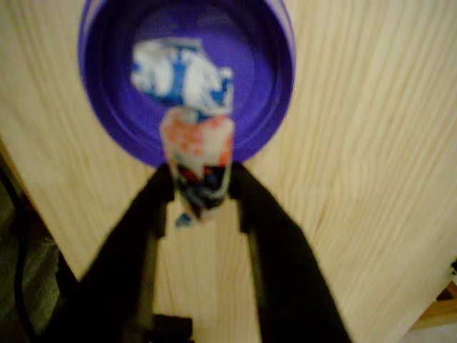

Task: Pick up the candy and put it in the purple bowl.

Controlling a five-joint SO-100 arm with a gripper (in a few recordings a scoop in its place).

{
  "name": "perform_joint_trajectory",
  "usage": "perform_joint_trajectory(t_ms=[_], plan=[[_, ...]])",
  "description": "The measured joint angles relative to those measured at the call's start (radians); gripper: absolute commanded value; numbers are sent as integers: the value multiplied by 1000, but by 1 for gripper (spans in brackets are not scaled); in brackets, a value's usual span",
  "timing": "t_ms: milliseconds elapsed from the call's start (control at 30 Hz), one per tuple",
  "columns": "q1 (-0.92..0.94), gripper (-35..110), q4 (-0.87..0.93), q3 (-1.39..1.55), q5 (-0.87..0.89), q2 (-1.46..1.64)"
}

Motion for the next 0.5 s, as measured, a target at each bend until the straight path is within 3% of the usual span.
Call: perform_joint_trajectory(t_ms=[500], plan=[[20, 13, 2, -2, 9, -3]])
